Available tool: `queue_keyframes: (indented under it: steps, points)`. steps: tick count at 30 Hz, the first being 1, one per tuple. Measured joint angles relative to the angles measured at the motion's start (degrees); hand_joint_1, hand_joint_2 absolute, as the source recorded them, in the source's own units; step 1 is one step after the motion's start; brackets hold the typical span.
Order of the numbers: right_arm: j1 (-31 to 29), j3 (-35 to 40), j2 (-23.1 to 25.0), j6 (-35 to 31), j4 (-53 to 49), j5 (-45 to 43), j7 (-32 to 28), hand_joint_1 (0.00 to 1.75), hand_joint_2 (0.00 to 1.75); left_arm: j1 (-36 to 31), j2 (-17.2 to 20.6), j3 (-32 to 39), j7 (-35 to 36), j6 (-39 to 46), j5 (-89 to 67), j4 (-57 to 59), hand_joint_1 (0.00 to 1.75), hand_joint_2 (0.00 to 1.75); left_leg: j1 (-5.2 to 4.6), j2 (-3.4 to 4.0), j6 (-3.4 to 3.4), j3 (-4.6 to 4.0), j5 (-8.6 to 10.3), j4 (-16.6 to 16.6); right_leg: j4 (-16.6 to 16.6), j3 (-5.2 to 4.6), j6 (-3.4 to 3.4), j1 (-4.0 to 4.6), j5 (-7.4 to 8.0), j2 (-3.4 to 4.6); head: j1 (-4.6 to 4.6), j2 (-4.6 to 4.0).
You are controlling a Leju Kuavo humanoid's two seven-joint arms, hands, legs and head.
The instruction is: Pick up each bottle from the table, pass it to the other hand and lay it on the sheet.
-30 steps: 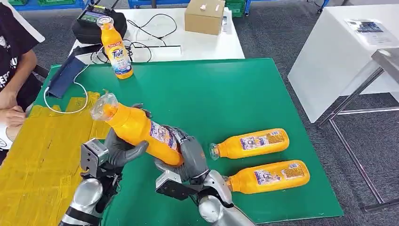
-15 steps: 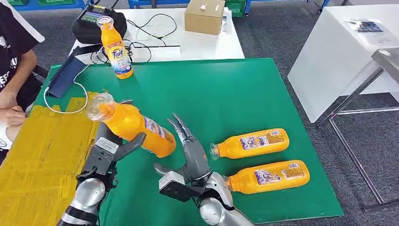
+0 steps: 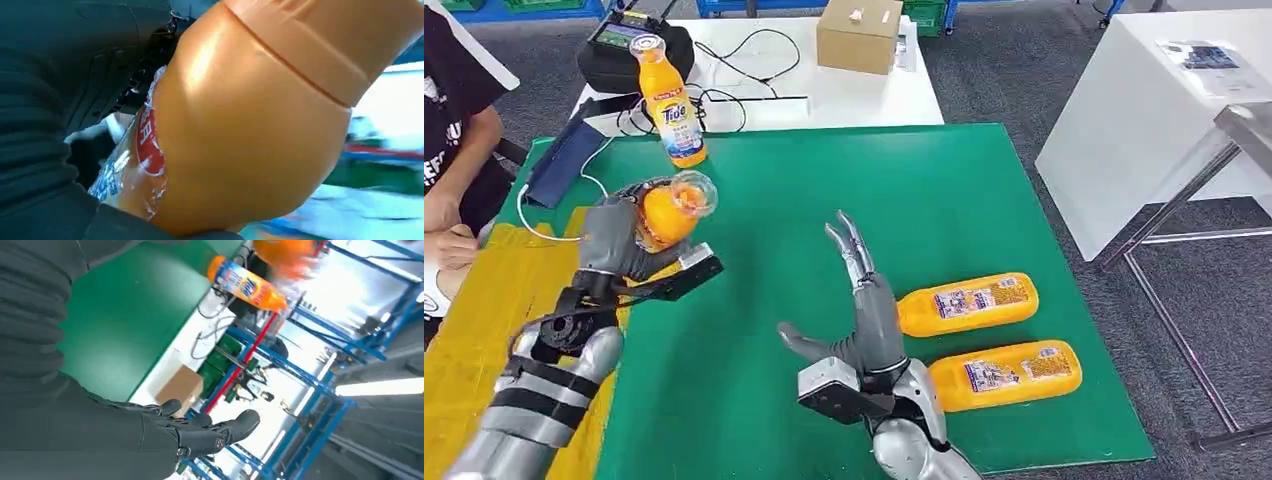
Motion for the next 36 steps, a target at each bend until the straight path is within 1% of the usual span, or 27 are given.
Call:
queue_keyframes:
  steps: [2, 6, 10, 12, 16, 24, 27, 36]
  points:
    - [0.1, -0.2, -0.2, 0.2, -1.2, -0.3, 0.0, 0.0, 1.75, -2.3, 0.9, -0.8, 1.3, 0.5, -3.6, 4.9, 1.75, 1.75, 0.0, 0.05, 0.0, 0.01, 0.0, 0.0, 0.0, -0.01, 0.0, 0.0, 0.01, 0.08, 0.0, 0.0]
    - [0.1, -0.6, -0.6, 0.2, -2.6, -0.5, 0.0, 0.0, 1.75, -4.8, 1.8, -2.2, 1.8, 1.1, -4.5, 11.1, 1.75, 1.75, 0.0, 0.01, 0.0, -0.01, 0.0, 0.0, 0.0, -0.01, 0.0, 0.0, 0.01, 0.06, 0.02, 0.0]
    - [0.3, -0.9, -0.8, 0.2, -3.2, -0.8, 0.1, 0.0, 1.75, -6.2, 2.1, -4.0, 5.1, 0.1, -9.3, 15.0, 1.75, 1.75, -0.01, 0.01, -0.01, -0.03, -0.02, 0.0, 0.0, -0.02, 0.0, -0.01, 0.01, 0.06, 0.02, 0.0]
    - [0.5, -1.4, -1.1, 0.6, -3.7, -1.2, 0.4, 0.0, 1.75, -6.7, 2.1, -6.3, 7.4, 0.1, -10.2, 18.1, 1.75, 1.75, -0.01, 0.02, -0.01, -0.03, -0.02, 0.0, 0.0, -0.01, 0.0, -0.01, 0.01, 0.06, 0.02, 0.0]
    - [1.2, -2.6, -1.7, 1.0, -3.8, -1.4, 0.5, 0.0, 1.75, -6.5, 2.1, -10.0, 8.8, 0.5, -10.2, 23.3, 1.75, 1.75, -0.01, 0.03, -0.01, -0.03, -0.02, 0.0, 0.0, -0.03, 0.0, 0.0, 0.01, 0.06, 0.02, 0.0]
    - [1.4, -3.4, -2.1, 1.5, -3.8, -1.1, 0.6, 0.0, 1.75, -6.7, 1.4, -13.0, 8.3, -1.8, -10.5, 28.8, 1.75, 1.75, 0.0, 0.02, -0.01, -0.03, -0.02, 0.0, 0.0, -0.01, 0.0, 0.0, 0.01, 0.06, 0.02, 0.0]
    - [1.4, -3.4, -2.1, 2.1, -3.6, -0.6, 0.7, 0.0, 1.75, -6.6, 0.7, -13.3, 8.0, -2.8, -10.6, 31.1, 1.75, 1.75, 0.0, 0.02, -0.01, -0.03, -0.02, 0.0, 0.0, -0.01, 0.0, 0.0, 0.01, 0.07, 0.02, 0.0]
    - [1.4, -3.3, -2.1, 2.2, -2.5, -0.3, 1.1, 0.0, 1.75, -6.6, -0.4, -13.4, 8.6, -1.9, -10.1, 33.9, 1.75, 1.75, 0.0, -0.04, -0.01, 0.01, -0.01, 0.0, 0.0, 0.07, 0.0, 0.0, 0.0, 0.01, 0.02, 0.0]
